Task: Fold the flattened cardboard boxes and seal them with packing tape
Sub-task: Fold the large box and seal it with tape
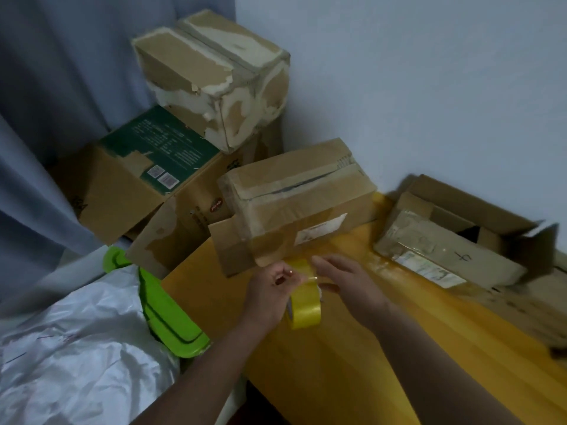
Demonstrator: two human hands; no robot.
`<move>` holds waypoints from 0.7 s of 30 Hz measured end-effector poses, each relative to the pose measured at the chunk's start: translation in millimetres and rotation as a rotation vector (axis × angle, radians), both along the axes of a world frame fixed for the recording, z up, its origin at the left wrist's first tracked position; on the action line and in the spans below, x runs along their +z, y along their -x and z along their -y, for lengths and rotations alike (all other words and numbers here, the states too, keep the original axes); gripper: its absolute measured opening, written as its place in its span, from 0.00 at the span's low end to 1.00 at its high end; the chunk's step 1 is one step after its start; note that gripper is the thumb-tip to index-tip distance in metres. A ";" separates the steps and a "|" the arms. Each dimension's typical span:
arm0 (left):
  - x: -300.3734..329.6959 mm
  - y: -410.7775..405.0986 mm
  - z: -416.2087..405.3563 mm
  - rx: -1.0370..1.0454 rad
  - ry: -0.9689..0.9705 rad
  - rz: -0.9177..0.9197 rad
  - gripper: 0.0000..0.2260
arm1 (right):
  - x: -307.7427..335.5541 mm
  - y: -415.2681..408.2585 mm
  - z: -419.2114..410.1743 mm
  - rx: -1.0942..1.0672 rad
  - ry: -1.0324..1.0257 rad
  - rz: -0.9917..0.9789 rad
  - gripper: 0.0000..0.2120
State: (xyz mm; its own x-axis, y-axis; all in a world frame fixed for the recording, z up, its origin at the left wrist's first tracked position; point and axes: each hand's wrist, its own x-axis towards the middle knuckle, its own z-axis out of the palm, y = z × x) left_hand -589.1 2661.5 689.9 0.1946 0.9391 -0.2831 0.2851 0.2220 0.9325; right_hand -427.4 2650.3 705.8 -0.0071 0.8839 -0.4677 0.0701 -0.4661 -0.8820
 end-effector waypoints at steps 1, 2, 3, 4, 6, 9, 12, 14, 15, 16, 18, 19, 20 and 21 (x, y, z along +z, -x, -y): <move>5.7 -9.0 4.7 -0.003 -0.014 0.011 0.07 | 4.0 -5.2 6.4 -0.024 -0.007 -0.024 0.16; 11.7 -17.4 10.0 0.000 -0.028 0.028 0.07 | 8.8 -10.4 12.8 -0.066 -0.019 -0.062 0.11; 17.4 -25.6 14.9 0.003 -0.040 0.047 0.08 | 13.6 -15.9 18.4 -0.123 -0.028 -0.113 0.07; 23.2 -34.0 19.5 0.000 -0.055 0.058 0.08 | 19.2 -22.3 24.2 -0.178 -0.035 -0.165 0.06; 34.2 -50.7 28.3 -0.029 -0.098 0.024 0.07 | 32.1 -35.6 38.3 -0.260 -0.044 -0.254 0.06; 55.3 -73.9 40.3 -0.053 -0.187 0.029 0.02 | 49.3 -55.4 61.2 -0.374 -0.087 -0.383 0.07; 79.7 -98.0 52.9 -0.090 -0.233 0.080 0.07 | 64.4 -76.2 80.9 -0.475 -0.189 -0.450 0.07; 92.1 -114.5 63.2 -0.132 -0.227 0.095 0.10 | 73.8 -90.4 92.9 -0.506 -0.240 -0.432 0.08; 96.8 -122.3 69.5 -0.153 -0.228 0.100 0.12 | 78.4 -97.2 98.8 -0.514 -0.256 -0.423 0.08; 100.3 -130.0 76.5 -0.163 -0.227 0.114 0.13 | 82.2 -103.7 104.9 -0.522 -0.267 -0.410 0.09; 103.6 -143.2 91.7 -0.166 -0.217 0.135 0.17 | 87.9 -114.1 117.3 -0.530 -0.293 -0.393 0.10; 103.7 -148.8 99.8 -0.165 -0.202 0.138 0.19 | 89.5 -118.1 123.3 -0.542 -0.310 -0.394 0.10; 104.4 -154.0 108.1 -0.162 -0.185 0.148 0.21 | 90.6 -122.2 129.0 -0.557 -0.325 -0.388 0.09; 105.3 -159.0 115.4 -0.162 -0.177 0.157 0.23 | 90.8 -125.6 134.0 -0.575 -0.336 -0.373 0.09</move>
